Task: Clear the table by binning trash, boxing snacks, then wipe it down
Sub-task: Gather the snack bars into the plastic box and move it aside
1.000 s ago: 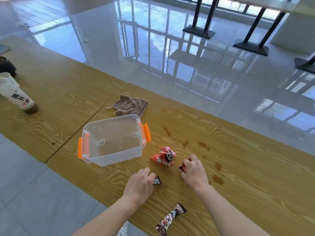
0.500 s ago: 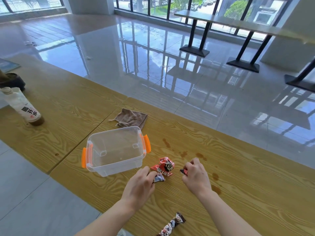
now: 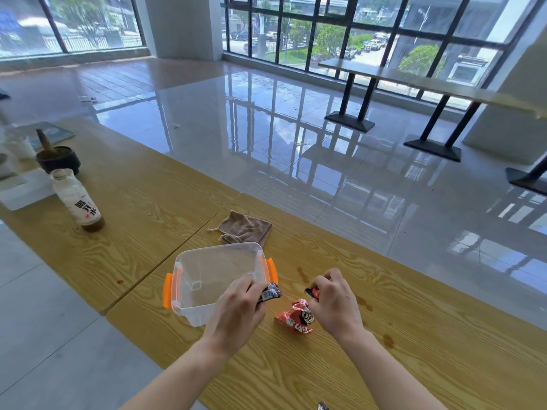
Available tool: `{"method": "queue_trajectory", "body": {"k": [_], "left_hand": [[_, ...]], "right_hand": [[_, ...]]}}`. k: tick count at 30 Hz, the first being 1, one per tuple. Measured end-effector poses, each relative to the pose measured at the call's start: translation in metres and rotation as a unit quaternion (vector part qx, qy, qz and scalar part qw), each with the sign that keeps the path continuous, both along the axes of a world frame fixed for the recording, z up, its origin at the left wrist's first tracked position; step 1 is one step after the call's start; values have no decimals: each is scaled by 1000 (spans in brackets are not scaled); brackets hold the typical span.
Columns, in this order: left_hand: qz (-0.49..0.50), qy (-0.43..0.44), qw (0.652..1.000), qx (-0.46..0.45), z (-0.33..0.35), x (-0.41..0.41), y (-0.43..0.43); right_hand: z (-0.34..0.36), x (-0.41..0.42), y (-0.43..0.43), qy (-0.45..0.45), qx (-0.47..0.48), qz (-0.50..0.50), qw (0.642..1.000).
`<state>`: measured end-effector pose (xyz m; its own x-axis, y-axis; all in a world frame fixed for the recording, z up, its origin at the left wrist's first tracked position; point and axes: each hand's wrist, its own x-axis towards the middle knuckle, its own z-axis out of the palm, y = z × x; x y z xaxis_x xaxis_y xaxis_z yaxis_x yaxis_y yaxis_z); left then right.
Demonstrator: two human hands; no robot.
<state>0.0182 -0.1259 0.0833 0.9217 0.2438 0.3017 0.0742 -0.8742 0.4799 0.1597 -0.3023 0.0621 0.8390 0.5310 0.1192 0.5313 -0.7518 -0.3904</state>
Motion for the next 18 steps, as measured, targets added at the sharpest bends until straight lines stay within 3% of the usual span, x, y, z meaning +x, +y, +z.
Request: {"method": "queue_trajectory", "body": {"k": [10, 18], "left_hand": [[128, 32, 991, 26, -2, -4, 90], [121, 108, 986, 34, -22, 10, 123]], "right_hand": [[29, -10, 88, -18, 43, 92, 995], [19, -12, 146, 5, 23, 149, 989]]}}
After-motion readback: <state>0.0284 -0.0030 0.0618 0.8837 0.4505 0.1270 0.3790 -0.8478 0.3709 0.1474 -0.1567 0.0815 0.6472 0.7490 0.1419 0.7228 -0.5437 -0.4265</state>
